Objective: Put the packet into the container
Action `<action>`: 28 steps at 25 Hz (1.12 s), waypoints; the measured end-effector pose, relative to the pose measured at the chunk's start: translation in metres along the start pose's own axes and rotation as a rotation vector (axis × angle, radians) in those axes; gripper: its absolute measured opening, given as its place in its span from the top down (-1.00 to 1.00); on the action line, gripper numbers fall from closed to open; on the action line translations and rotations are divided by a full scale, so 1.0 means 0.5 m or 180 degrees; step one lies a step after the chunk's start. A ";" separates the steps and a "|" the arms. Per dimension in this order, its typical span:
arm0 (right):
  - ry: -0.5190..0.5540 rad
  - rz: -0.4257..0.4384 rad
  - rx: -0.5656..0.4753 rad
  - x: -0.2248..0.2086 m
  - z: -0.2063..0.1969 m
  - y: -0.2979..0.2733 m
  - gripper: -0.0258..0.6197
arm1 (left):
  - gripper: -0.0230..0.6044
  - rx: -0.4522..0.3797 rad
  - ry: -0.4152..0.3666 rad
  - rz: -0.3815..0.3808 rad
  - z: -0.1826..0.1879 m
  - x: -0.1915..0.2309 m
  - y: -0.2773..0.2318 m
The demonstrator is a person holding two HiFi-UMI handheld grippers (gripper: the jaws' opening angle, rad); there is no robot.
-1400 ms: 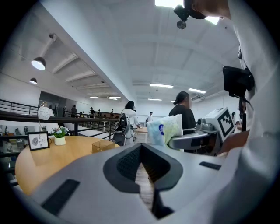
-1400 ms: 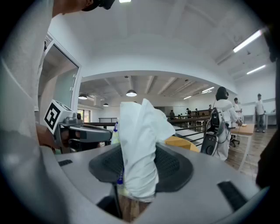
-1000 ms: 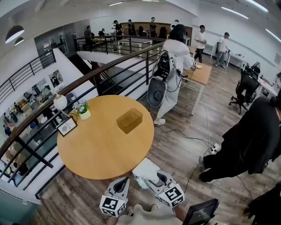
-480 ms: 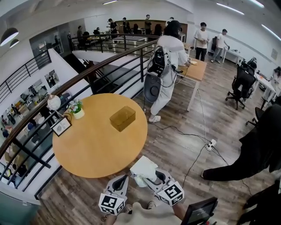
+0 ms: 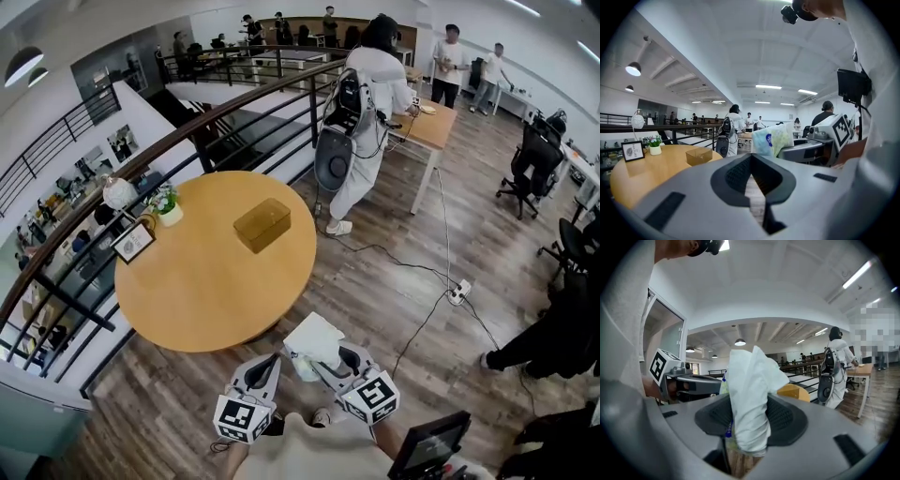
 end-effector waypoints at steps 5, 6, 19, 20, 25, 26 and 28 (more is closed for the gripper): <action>-0.0089 0.0094 0.0039 -0.007 -0.001 -0.006 0.30 | 0.91 0.0038 -0.0005 0.0111 0.010 -0.002 0.002; -0.0129 0.0130 0.0034 -0.009 0.001 -0.009 0.30 | 0.91 0.0042 0.0000 0.0127 0.011 0.000 0.001; -0.0057 -0.0068 0.0109 -0.109 0.014 -0.085 0.30 | 0.91 -0.0024 0.0095 -0.0180 0.002 0.081 -0.142; -0.0045 -0.0116 0.0111 -0.119 0.017 -0.096 0.30 | 0.91 -0.0042 0.0095 -0.0229 0.005 0.096 -0.158; 0.0076 -0.0389 0.0160 -0.166 0.045 -0.154 0.30 | 0.91 -0.0102 0.0120 -0.0474 0.024 0.171 -0.230; 0.0080 -0.0445 0.0161 -0.175 0.053 -0.164 0.30 | 0.91 -0.0098 0.0111 -0.0518 0.030 0.185 -0.242; 0.0051 -0.0560 0.0145 -0.193 0.067 -0.183 0.30 | 0.91 -0.0090 0.0098 -0.0599 0.040 0.211 -0.266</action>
Point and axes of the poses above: the fingertips, and each gripper's own axes: y backward along the fingers, x to its left, z out of its top, the point moved 7 cm from there along y, backward along the fingers, and after that the axes turned 5 degrees about -x, right-handed, at the moved point
